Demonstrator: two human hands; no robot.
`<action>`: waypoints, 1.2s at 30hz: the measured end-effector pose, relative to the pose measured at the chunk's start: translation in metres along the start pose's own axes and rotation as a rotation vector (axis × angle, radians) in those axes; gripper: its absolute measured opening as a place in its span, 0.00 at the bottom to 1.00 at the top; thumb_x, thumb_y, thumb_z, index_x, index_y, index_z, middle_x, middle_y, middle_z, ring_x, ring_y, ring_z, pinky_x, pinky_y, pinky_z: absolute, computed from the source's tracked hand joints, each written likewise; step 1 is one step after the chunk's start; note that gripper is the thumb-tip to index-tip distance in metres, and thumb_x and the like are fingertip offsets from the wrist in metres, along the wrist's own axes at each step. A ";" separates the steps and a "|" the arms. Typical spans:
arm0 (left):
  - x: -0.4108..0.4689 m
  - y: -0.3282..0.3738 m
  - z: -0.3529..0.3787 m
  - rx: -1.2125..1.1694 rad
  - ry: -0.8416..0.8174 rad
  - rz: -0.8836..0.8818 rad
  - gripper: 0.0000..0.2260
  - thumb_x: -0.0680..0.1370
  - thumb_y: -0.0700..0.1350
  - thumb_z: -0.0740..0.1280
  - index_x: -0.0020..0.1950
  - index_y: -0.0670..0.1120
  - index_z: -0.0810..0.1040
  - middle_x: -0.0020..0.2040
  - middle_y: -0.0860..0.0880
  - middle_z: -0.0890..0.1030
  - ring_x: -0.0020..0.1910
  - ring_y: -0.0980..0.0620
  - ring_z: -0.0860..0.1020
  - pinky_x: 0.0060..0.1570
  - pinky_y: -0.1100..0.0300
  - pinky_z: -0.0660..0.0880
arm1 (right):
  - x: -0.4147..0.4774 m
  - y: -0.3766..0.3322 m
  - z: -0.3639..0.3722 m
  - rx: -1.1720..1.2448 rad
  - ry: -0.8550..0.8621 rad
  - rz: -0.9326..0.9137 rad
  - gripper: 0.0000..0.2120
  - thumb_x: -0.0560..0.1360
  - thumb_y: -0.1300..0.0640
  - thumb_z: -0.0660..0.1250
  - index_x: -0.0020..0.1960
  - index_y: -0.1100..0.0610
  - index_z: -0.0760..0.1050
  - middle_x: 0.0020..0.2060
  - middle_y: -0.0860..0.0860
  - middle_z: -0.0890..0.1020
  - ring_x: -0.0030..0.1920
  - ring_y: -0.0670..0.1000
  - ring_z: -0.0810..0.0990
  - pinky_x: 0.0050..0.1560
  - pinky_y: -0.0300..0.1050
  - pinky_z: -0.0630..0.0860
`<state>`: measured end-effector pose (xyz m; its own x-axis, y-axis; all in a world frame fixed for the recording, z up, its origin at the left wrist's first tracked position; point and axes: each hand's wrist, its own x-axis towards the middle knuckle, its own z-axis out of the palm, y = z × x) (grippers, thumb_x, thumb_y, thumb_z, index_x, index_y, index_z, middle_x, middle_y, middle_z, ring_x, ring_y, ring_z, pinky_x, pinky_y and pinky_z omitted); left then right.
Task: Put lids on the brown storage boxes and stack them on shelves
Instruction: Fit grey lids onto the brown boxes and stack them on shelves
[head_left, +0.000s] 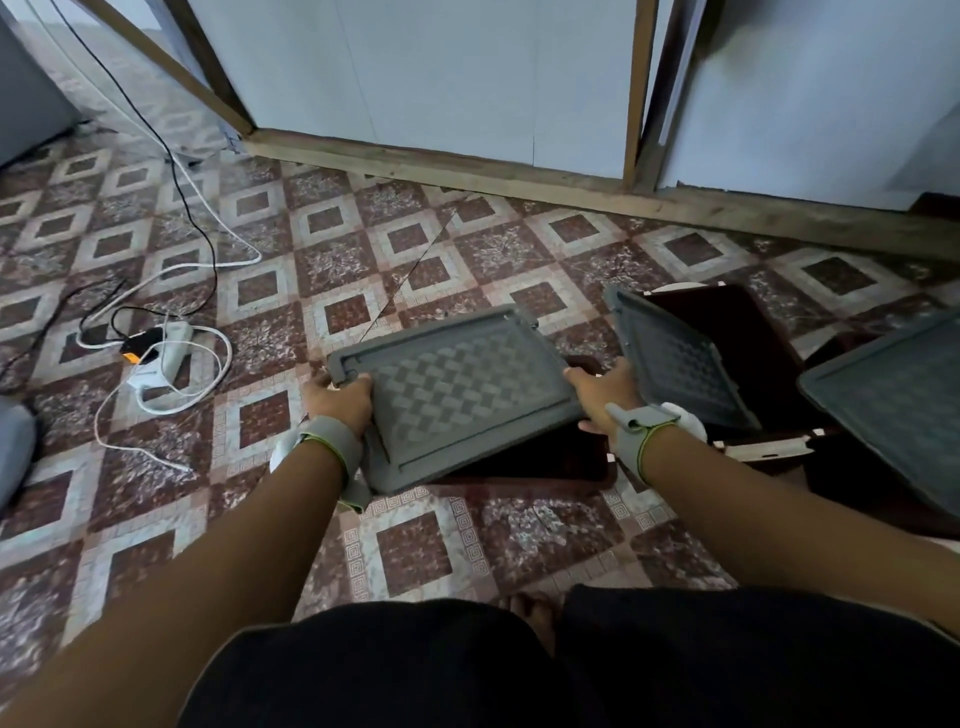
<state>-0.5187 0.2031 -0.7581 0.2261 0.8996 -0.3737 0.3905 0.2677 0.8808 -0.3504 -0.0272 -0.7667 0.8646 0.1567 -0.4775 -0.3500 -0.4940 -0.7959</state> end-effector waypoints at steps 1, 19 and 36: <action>0.006 -0.005 0.001 0.035 -0.003 -0.003 0.27 0.77 0.45 0.72 0.72 0.42 0.66 0.65 0.41 0.75 0.63 0.41 0.75 0.66 0.48 0.73 | 0.004 0.003 -0.003 -0.150 0.004 -0.063 0.33 0.77 0.46 0.66 0.76 0.57 0.58 0.70 0.56 0.70 0.65 0.61 0.74 0.56 0.55 0.78; -0.005 -0.032 0.066 0.692 -0.197 0.283 0.20 0.73 0.40 0.68 0.65 0.48 0.79 0.59 0.43 0.82 0.59 0.38 0.78 0.61 0.50 0.75 | 0.029 0.057 -0.012 -0.779 0.156 -0.089 0.18 0.81 0.56 0.57 0.66 0.65 0.69 0.63 0.63 0.75 0.64 0.63 0.74 0.64 0.53 0.69; 0.014 -0.059 0.046 0.991 -0.155 0.347 0.12 0.77 0.39 0.63 0.59 0.38 0.75 0.55 0.36 0.80 0.54 0.35 0.79 0.48 0.49 0.73 | 0.029 0.060 0.005 -0.747 0.069 -0.209 0.20 0.82 0.55 0.57 0.72 0.57 0.63 0.53 0.65 0.80 0.55 0.66 0.77 0.57 0.57 0.74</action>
<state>-0.4978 0.1842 -0.8283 0.5491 0.8001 -0.2414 0.8197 -0.4592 0.3425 -0.3479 -0.0482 -0.8300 0.9148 0.2687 -0.3016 0.1371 -0.9089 -0.3937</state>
